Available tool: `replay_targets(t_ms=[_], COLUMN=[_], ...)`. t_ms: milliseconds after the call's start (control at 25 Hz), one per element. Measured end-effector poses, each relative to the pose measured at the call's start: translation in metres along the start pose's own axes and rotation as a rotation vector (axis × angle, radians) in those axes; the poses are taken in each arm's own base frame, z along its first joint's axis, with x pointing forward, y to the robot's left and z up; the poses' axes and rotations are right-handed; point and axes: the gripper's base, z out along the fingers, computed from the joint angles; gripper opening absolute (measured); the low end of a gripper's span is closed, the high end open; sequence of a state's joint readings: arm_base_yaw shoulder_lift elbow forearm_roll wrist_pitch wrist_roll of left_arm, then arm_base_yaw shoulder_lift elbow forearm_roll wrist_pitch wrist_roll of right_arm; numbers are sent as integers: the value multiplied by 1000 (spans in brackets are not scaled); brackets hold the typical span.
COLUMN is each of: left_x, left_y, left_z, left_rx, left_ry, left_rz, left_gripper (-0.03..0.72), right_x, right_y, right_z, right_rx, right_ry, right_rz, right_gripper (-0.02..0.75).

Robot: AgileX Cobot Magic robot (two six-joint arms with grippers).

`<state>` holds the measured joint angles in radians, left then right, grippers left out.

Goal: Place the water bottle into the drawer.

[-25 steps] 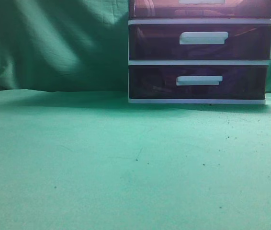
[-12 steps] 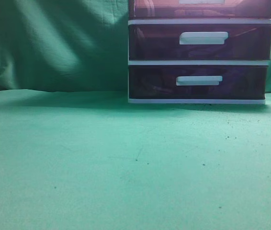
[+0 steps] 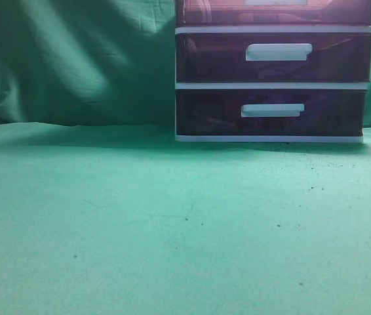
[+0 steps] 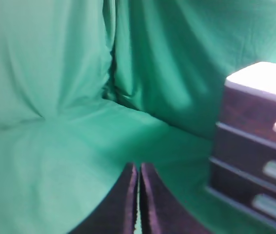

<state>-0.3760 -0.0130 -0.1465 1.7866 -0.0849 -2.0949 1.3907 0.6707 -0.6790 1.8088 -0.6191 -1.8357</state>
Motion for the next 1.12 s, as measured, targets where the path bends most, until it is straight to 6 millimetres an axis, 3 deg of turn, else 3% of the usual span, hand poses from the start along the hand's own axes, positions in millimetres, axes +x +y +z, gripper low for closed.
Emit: replay_targets(t_ms=[160, 280, 480, 680, 840, 1120], left_x=[0, 0, 0, 0, 0, 0], left_y=[0, 0, 0, 0, 0, 0], left_z=[0, 0, 0, 0, 0, 0], left_rx=[0, 0, 0, 0, 0, 0], left_ry=[0, 0, 0, 0, 0, 0], left_rz=[-2, -2, -2, -2, -2, -2], left_gripper=[0, 0, 0, 0, 0, 0], right_x=[-1, -1, 20, 40, 46, 50], right_y=[5, 13, 20, 1, -22, -69], right_z=[0, 0, 5, 9, 6, 1], right_rx=[-61, -143, -295, -305, -169, 261], right_ry=[-4, 6, 37, 10, -21, -26], right_rz=[399, 511, 461, 328, 247, 180], right_gripper=[0, 0, 0, 0, 0, 0])
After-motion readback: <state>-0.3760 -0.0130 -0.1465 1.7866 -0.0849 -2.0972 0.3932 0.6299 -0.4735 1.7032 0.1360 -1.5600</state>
